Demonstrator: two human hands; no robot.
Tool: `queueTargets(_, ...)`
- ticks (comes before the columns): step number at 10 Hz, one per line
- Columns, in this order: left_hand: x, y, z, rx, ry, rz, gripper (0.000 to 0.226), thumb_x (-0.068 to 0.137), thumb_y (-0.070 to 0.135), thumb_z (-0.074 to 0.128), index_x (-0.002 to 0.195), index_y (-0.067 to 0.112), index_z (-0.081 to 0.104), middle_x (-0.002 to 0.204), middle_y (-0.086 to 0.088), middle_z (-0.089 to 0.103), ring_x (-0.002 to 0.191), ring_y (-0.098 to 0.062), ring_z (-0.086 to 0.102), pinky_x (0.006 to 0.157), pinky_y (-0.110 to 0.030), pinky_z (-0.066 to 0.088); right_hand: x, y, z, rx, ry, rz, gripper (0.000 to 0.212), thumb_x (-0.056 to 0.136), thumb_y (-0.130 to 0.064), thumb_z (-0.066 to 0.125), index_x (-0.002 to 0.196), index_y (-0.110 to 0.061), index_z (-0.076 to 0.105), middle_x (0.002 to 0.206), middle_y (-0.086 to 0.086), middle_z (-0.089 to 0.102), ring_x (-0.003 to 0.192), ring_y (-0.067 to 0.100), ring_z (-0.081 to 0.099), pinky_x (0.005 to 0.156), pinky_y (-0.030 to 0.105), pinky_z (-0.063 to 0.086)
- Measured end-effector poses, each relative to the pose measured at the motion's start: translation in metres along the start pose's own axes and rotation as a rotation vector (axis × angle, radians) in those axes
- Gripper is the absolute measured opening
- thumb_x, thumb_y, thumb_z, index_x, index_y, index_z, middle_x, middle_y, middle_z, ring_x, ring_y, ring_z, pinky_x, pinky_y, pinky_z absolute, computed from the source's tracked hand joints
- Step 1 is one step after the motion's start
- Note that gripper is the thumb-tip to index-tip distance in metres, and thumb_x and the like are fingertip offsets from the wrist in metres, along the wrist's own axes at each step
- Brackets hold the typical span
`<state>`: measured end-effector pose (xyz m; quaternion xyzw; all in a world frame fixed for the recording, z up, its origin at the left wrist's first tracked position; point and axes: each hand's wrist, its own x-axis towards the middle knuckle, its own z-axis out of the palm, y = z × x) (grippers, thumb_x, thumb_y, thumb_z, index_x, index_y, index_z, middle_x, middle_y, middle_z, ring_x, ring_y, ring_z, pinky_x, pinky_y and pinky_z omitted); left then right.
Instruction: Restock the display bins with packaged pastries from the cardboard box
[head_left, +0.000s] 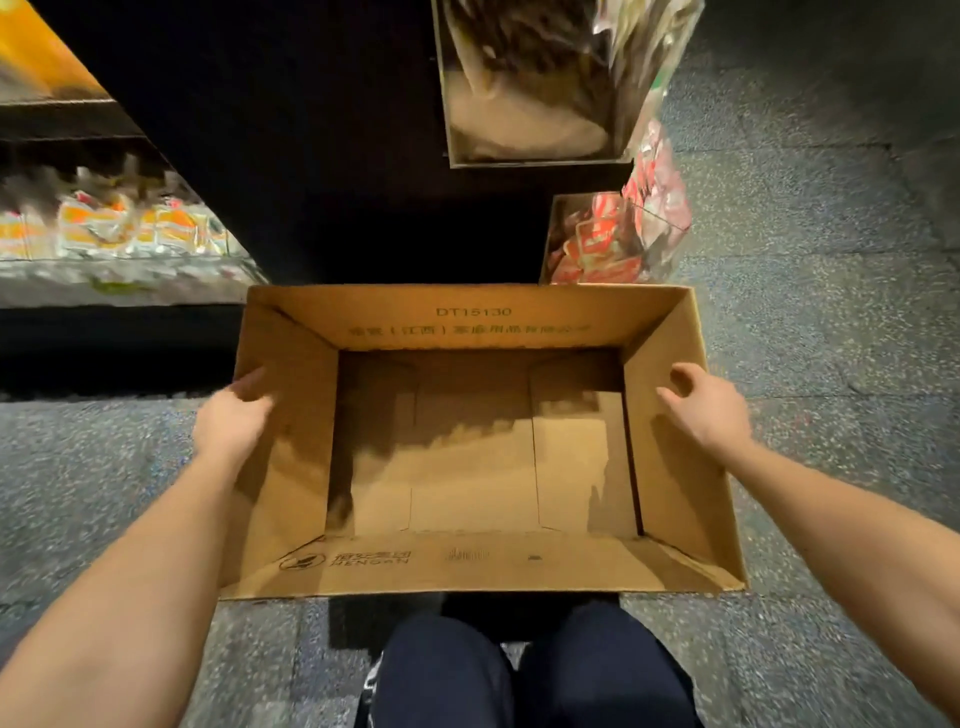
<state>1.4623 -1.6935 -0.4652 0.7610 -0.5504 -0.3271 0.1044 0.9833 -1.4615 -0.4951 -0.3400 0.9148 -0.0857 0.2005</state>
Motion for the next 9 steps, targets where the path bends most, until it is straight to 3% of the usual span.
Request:
queueTargets(1,0.04,-0.03,0.039,-0.076,-0.045,0.025,0.049,0.091,0.026,0.065,0.138,0.025,0.055,0.132,-0.014,0.061,0.115,-0.037,0.06,0.093,-0.035,0.046,0.032,0.002,0.047,-0.003,0.034,-0.024,0.051,0.093,-0.044,0.058,0.138,-0.02,0.051,0.126,0.011,0.064,0.113,0.034,0.06,0.094,0.043,0.05)
queueTargets(2,0.073,-0.047,0.073,-0.025,-0.05,0.039,0.063,0.081,0.046,0.064,0.14,0.027,0.053,0.136,-0.014,0.058,0.118,-0.041,0.056,0.101,-0.047,0.047,0.058,0.004,0.087,-0.056,0.056,-0.027,0.051,0.093,-0.049,0.057,0.136,-0.021,0.053,0.121,0.011,0.066,0.108,0.033,0.062,0.089,0.043,0.053)
queueTargets(3,0.096,-0.059,0.104,0.013,-0.05,0.09,0.054,0.092,0.039,0.064,0.143,0.029,0.049,0.142,-0.012,0.053,0.124,-0.041,0.052,0.105,-0.049,0.043,0.075,0.011,0.119,-0.084,0.08,-0.022,0.052,0.093,-0.05,0.057,0.136,-0.021,0.053,0.119,0.012,0.066,0.106,0.032,0.063,0.088,0.041,0.051)
queueTargets(6,0.126,-0.079,0.133,0.051,-0.058,0.167,0.057,0.091,0.042,0.062,0.145,0.036,0.044,0.146,-0.005,0.05,0.126,-0.036,0.052,0.108,-0.048,0.041,0.089,0.003,0.142,-0.134,0.13,0.04,0.051,0.094,-0.052,0.053,0.133,-0.02,0.053,0.12,0.018,0.059,0.106,0.038,0.059,0.087,0.043,0.048)
queueTargets(8,0.1,-0.029,0.136,0.157,-0.009,0.149,0.055,0.092,0.036,0.064,0.143,0.023,0.046,0.144,-0.023,0.036,0.129,-0.045,0.037,0.103,-0.05,0.039,0.062,-0.028,0.138,-0.109,0.007,0.104,0.063,0.092,-0.052,0.056,0.145,-0.025,0.037,0.143,0.025,0.032,0.129,0.045,0.038,0.103,0.054,0.039)
queueTargets(9,0.068,0.018,0.116,0.12,-0.11,0.217,0.057,0.094,0.032,0.063,0.146,0.018,0.042,0.147,-0.02,0.038,0.133,-0.039,0.038,0.106,-0.044,0.037,0.034,-0.064,0.104,-0.09,-0.018,0.038,0.064,0.093,-0.05,0.055,0.147,-0.024,0.034,0.149,0.023,0.028,0.136,0.042,0.03,0.108,0.054,0.033)
